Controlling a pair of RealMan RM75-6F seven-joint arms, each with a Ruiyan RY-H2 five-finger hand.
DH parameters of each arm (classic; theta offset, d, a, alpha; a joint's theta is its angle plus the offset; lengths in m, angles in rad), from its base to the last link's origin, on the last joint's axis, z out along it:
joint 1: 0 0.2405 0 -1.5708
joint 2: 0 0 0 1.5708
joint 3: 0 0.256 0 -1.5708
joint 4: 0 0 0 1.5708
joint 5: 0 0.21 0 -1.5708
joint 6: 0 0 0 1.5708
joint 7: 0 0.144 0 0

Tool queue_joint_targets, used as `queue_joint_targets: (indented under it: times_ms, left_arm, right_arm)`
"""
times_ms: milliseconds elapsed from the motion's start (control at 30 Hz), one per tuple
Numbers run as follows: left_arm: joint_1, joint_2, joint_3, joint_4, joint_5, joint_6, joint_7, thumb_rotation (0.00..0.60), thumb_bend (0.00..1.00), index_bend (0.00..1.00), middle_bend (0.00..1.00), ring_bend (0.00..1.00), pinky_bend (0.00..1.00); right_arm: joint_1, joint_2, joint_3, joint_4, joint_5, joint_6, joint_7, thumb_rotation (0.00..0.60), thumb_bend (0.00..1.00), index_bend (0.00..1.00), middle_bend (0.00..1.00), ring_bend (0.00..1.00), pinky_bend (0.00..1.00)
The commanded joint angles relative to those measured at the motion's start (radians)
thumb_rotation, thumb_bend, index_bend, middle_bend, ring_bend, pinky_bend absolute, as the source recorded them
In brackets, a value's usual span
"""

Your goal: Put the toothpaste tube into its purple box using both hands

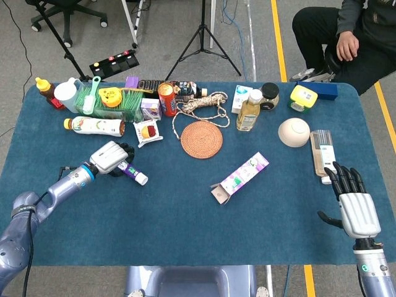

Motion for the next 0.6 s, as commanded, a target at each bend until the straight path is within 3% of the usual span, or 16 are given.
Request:
queue_joint_targets:
  times_ms: [33, 200, 600]
  left_arm:
    - [0.005, -0.007, -0.003, 0.008, -0.005, 0.018, 0.013, 0.600, 0.24, 0.50, 0.40, 0.35, 0.55]
    - [0.016, -0.022, -0.009, 0.022, -0.014, 0.033, 0.038, 0.600, 0.28, 0.56, 0.49, 0.42, 0.62]
    - [0.021, -0.023, -0.017, 0.019, -0.025, 0.075, 0.074, 0.600, 0.42, 0.67, 0.59, 0.51, 0.73]
  right_arm:
    - [0.000, 0.001, -0.001, 0.000, -0.001, -0.001, 0.002, 0.600, 0.00, 0.04, 0.00, 0.00, 0.00]
    - [0.001, 0.002, -0.002, 0.000, -0.003, -0.003, 0.005, 0.600, 0.00, 0.04, 0.00, 0.00, 0.00]
    - [0.001, 0.007, -0.006, -0.005, -0.012, 0.000, 0.013, 0.600, 0.00, 0.04, 0.00, 0.00, 0.00]
